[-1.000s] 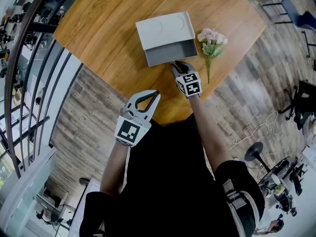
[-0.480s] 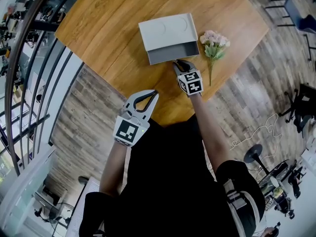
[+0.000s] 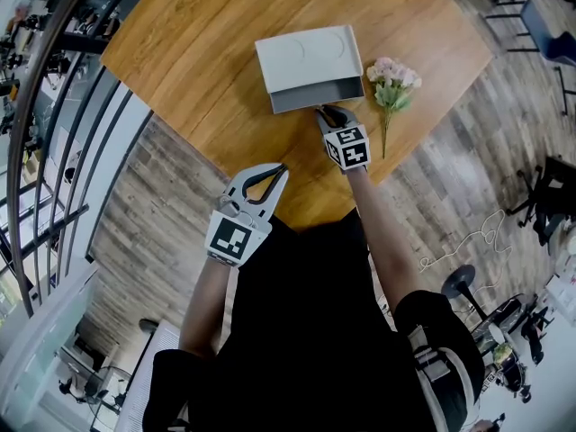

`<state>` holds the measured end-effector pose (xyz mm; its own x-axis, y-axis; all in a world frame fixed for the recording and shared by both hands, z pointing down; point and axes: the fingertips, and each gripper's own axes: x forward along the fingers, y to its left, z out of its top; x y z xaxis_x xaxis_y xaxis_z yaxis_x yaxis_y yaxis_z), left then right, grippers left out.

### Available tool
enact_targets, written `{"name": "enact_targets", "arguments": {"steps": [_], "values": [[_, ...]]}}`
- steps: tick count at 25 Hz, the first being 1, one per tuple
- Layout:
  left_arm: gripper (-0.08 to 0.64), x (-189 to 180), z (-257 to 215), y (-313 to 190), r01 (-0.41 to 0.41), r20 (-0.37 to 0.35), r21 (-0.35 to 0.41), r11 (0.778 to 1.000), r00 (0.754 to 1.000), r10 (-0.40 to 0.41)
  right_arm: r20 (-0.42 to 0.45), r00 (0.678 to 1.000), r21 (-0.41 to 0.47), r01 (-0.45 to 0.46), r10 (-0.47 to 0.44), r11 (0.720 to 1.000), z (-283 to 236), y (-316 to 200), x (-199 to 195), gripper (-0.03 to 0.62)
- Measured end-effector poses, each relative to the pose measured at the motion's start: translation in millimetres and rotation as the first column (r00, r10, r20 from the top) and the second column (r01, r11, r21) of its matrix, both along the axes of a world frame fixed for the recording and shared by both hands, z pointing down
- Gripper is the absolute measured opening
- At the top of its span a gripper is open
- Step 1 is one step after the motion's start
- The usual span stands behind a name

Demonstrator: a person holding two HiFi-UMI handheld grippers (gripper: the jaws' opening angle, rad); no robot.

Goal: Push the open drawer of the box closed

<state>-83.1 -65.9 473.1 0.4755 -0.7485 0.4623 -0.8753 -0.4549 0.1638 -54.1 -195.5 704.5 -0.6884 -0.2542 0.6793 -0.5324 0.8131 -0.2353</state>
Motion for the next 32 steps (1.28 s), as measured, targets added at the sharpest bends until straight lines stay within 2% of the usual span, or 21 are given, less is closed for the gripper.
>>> {"name": "enact_targets", "arguments": {"steps": [27,32], "values": [[0.026,-1,7,1,0.031,0.001,-0.015,0.999,1.000,-0.031,0.016,1.000,0.002,0.003,-0.003,1.000,3,-21,-12,0.078],[0.026,1,7,-1,0.033,-0.001,0.001,0.999,0.999,-0.033,0.018,1.000,0.004,0.009,-0.009,1.000,3,-25,-13,0.078]]}}
